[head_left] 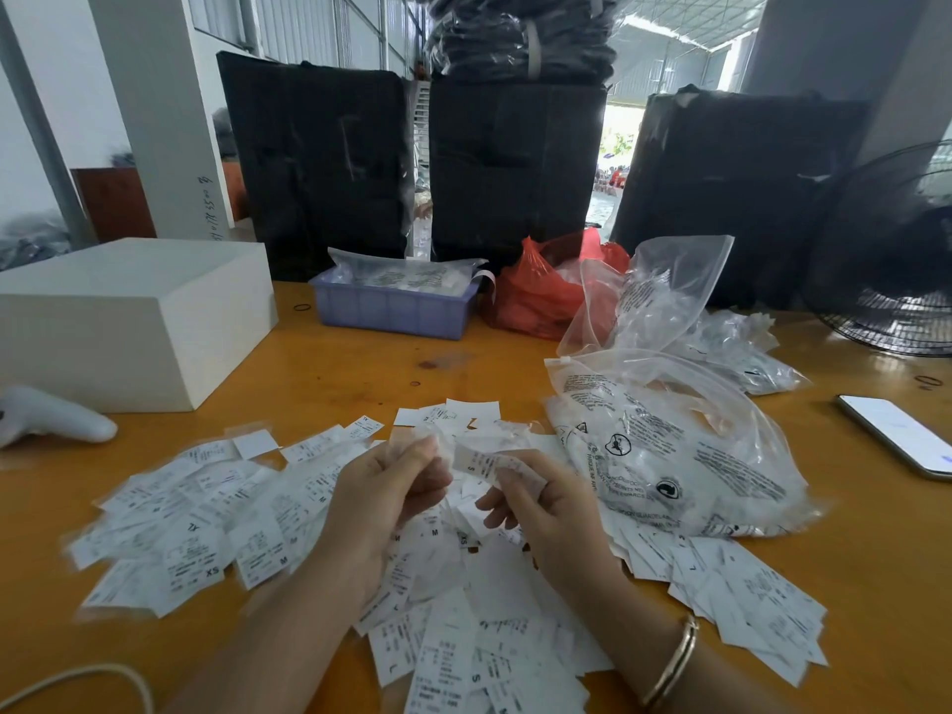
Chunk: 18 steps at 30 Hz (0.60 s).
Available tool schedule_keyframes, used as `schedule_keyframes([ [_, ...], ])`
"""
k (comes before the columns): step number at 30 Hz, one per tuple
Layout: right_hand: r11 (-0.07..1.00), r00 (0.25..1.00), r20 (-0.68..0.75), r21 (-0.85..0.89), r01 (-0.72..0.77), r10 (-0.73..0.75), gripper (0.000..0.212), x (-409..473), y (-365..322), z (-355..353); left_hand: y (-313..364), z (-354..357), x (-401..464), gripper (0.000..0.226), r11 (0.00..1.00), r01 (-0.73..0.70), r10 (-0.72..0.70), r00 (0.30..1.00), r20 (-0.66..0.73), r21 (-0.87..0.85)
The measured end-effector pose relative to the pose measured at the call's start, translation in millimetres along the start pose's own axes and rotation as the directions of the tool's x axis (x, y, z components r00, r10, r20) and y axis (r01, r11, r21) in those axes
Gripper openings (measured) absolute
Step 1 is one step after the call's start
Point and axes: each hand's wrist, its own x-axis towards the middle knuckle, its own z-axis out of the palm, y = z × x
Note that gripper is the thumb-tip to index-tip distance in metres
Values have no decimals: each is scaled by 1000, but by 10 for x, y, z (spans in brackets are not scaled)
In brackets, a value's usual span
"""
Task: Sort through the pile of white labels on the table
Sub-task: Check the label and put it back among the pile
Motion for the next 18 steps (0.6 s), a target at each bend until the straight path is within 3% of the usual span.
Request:
schedule_keyframes([
  [4,1000,999,-53,-24,-4,3,22,9,20,-6,23,5,-15,14,998,56,-51,992,118,-35],
  [7,1000,997,-72,21,-15,16,22,25,25,-18,27,-5,-16,24,995,91,-81,978,195,-44],
  [13,992,997,-54,120,-47,54,21,43,19,-30,17,-5,-21,20,997,78,-78,978,196,5],
  [18,966,995,-69,256,-49,68,25,45,-17,-78,10,3,-30,14,992,-46,26,987,160,122],
])
